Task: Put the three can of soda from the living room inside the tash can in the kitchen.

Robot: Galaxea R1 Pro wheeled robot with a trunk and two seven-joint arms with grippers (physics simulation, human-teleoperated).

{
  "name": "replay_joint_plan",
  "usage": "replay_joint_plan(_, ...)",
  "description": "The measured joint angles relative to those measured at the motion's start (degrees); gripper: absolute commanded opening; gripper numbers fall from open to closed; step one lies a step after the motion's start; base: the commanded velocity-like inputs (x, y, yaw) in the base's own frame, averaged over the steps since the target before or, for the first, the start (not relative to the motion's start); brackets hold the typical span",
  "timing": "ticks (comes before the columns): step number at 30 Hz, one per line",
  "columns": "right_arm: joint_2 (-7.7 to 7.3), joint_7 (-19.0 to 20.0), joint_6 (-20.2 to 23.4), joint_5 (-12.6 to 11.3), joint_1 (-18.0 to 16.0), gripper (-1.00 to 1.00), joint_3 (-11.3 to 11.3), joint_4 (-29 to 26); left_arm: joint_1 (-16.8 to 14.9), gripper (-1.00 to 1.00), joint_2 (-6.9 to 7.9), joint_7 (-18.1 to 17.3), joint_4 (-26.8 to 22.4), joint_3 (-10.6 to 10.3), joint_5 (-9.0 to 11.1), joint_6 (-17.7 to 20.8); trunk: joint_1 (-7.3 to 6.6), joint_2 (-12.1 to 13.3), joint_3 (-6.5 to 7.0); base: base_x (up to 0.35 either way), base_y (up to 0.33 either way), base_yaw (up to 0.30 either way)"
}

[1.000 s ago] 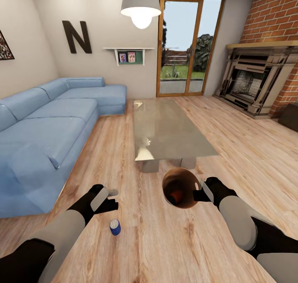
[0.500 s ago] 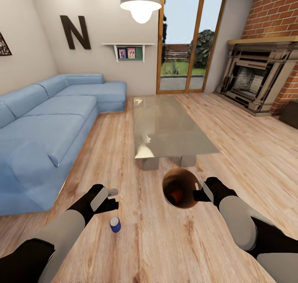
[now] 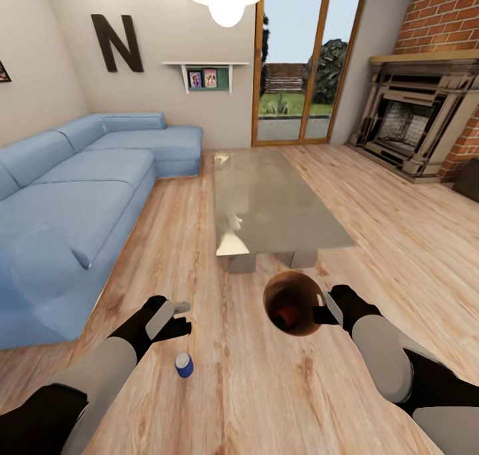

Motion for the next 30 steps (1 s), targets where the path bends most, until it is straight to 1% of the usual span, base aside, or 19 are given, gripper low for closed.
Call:
replay_joint_plan(3,0.10,0.0,0.0,-0.6,0.0,-1.00,-0.1,0.0,0.0,1.00,0.00,-0.1,0.0,0.0,0.0,-0.1,0.00,0.0,-0.26,0.198,0.000,0.000)
replay_joint_plan(4,0.29,-0.1,0.0,-0.1,0.0,-1.00,0.0,0.0,0.0,1.00,0.00,-0.1,0.0,0.0,0.0,-0.1,0.00,0.0,-0.33,0.204,0.000,0.000)
replay_joint_plan(7,0.48,0.0,0.0,-0.6,0.0,-1.00,-0.2,0.0,0.0,1.00,0.00,-0.1,0.0,0.0,0.0,-0.1,0.00,0.0,-0.43,0.206,0.007,0.000)
replay_joint_plan(9,0.52,-0.1,0.0,-0.2,0.0,-1.00,-0.1,0.0,0.0,1.00,0.00,-0.1,-0.1,0.0,0.0,-0.1,0.00,0.0,-0.47,0.208,0.039,0.000)
replay_joint_plan(11,0.56,-0.1,-0.1,0.0,0.0,-1.00,-0.1,0.0,0.0,1.00,0.00,-0.2,-0.1,0.0,0.0,-0.1,0.00,0.0,-0.49,0.214,0.081,0.000)
replay_joint_plan(14,0.58,0.0,-0.1,-0.4,0.0,-1.00,-0.2,0.0,0.0,1.00,0.00,-0.2,-0.1,0.0,0.0,-0.1,0.00,0.0,-0.51,0.224,0.110,0.000)
replay_joint_plan(20,0.70,0.0,-0.1,-0.4,0.0,-1.00,-0.2,0.0,0.0,1.00,0.00,-0.2,-0.1,0.0,0.0,-0.1,0.00,0.0,-0.52,0.218,0.128,0.000)
replay_joint_plan(30,0.77,-0.1,-0.1,-0.2,0.0,-1.00,-0.2,0.0,0.0,1.00,0.00,-0.1,-0.1,0.0,0.0,-0.2,0.00,0.0,-0.52,0.055,0.033,0.000)
